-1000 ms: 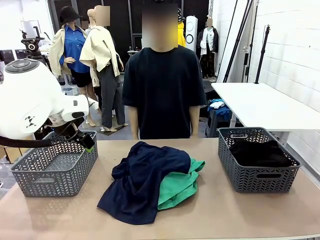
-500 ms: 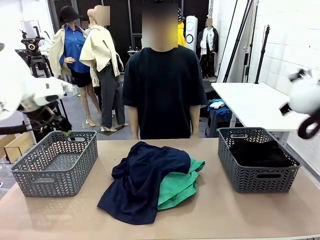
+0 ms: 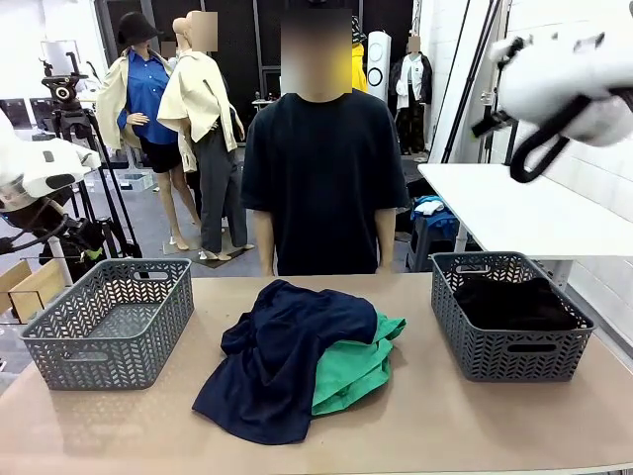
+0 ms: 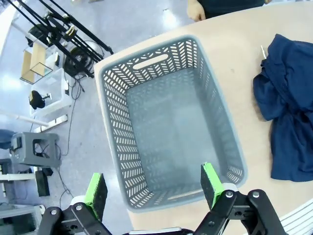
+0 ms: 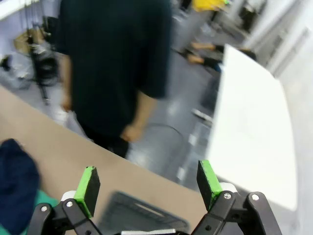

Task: Sort the tops and bottoms.
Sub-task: Lift clothes from the center of the table with your right hand.

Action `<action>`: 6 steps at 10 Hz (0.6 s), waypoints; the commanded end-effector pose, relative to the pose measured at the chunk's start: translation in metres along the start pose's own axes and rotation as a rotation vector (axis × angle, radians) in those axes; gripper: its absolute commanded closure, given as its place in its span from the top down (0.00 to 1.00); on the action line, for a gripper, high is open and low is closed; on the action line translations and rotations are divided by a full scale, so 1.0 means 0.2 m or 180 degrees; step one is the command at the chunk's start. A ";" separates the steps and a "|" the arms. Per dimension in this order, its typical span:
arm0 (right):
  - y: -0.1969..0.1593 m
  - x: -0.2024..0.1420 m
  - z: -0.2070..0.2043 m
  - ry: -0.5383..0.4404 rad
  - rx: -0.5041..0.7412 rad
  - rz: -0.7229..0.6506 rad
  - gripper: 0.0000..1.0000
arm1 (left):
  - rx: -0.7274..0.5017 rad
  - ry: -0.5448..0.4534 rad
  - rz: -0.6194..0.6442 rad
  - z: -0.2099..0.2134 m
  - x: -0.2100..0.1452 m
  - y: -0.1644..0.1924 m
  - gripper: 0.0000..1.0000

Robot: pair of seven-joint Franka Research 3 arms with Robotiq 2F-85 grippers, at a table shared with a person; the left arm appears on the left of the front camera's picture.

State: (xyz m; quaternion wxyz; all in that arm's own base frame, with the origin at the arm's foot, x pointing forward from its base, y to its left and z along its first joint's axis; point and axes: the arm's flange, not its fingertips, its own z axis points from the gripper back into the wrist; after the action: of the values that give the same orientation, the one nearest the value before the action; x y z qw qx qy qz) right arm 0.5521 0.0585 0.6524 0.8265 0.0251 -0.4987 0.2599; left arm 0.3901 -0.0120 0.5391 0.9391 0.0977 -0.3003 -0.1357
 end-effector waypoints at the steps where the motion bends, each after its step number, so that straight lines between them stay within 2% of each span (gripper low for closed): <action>1: -0.01 0.02 -0.06 -0.0105 0.0838 0.0256 1.00 | 0.0005 -0.0022 -0.0034 0.01 0.02 -0.02 1.00; 2: 0.12 0.06 -0.09 -0.0127 0.1109 0.0349 1.00 | 0.0005 -0.0022 -0.0034 0.01 0.02 -0.02 1.00; 4: 0.40 0.04 -0.21 0.0065 0.1628 0.0632 1.00 | 0.0005 -0.0022 -0.0034 0.01 0.02 -0.02 1.00; 6: 0.66 -0.05 -0.38 0.0464 0.2065 0.0842 1.00 | 0.0005 -0.0022 -0.0034 0.01 0.02 -0.02 1.00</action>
State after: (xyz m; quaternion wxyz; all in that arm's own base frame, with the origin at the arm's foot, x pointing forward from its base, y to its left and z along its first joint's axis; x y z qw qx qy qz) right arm 0.5414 0.1839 0.5867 0.7731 0.2140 -0.3595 0.4767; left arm 0.3901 -0.0164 0.5398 0.9380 0.0977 -0.3014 -0.1406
